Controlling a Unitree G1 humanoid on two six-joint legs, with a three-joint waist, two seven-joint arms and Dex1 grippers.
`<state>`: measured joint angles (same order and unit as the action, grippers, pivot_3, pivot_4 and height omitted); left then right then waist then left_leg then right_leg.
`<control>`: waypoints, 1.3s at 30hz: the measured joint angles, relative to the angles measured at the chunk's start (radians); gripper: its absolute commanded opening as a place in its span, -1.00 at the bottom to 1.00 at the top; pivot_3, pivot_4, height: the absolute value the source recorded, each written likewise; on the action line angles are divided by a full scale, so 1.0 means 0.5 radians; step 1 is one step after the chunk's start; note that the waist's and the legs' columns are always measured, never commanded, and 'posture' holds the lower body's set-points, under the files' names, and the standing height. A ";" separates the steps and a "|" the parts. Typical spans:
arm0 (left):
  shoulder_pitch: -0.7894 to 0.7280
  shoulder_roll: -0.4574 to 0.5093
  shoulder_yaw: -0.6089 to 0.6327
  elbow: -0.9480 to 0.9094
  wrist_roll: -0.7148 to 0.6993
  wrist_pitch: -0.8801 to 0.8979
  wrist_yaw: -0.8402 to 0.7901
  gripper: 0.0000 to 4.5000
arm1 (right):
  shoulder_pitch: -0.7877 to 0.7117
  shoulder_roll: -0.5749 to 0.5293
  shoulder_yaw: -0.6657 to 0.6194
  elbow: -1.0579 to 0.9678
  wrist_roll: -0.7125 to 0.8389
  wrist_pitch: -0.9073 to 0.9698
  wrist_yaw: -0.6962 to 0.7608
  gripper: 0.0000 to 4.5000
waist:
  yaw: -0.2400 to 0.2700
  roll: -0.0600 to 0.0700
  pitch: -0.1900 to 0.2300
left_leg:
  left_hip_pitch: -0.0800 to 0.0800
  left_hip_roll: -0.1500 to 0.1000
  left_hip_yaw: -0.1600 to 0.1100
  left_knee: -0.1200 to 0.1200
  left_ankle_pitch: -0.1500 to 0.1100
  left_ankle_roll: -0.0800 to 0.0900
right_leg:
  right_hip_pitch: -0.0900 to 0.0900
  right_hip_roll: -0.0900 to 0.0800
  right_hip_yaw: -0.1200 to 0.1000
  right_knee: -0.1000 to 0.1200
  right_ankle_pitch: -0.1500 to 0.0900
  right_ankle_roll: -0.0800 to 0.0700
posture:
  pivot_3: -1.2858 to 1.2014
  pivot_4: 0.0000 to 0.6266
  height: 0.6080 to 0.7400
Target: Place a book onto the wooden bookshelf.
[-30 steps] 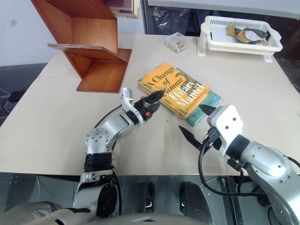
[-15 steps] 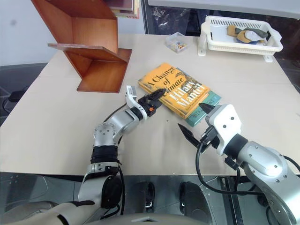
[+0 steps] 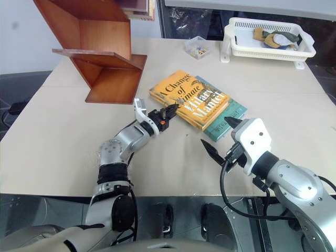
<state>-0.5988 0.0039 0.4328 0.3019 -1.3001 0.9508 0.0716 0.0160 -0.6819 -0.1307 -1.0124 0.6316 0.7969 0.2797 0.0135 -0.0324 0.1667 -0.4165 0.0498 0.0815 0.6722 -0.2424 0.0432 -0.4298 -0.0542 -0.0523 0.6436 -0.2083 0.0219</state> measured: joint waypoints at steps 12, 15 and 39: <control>0.004 0.809 -0.283 -0.840 -0.005 0.286 -0.482 -0.91 | -0.049 0.000 -0.011 0.084 -0.002 -0.048 0.102 1.00 | 0.006 -0.001 0.001 | -0.001 0.001 0.000 -0.001 0.000 -0.001 | 0.000 0.000 -0.003 -0.001 -0.004 -0.008 | 0.03 -0.52 1.00; -0.087 1.376 -0.821 -1.155 0.792 -0.276 -1.145 -0.91 | -0.031 -0.003 -0.062 0.121 -0.001 -0.085 0.158 1.00 | 0.002 0.002 0.002 | 0.001 0.000 0.006 -0.005 0.000 -0.002 | -0.002 0.000 0.001 -0.003 0.000 -0.015 | 0.03 -0.52 1.00; -1.821 2.193 -1.674 0.556 3.531 -2.327 -2.421 -0.91 | -0.536 0.136 0.217 0.954 -0.344 -0.746 0.660 1.00 | 0.001 0.003 0.009 | -0.030 0.008 0.030 0.002 0.000 0.000 | -0.034 0.008 0.009 -0.001 0.001 0.002 | 0.03 -0.52 1.00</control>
<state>-1.5093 1.1003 -0.4040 0.5800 0.4652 -0.2126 -1.1388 -0.2522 -0.6138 -0.0220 -0.5352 0.4598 0.4239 0.6099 0.0139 -0.0307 0.1711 -0.4316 0.0538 0.0964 0.6734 -0.2423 0.0430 -0.4470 -0.0501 -0.0477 0.6433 -0.2078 0.0230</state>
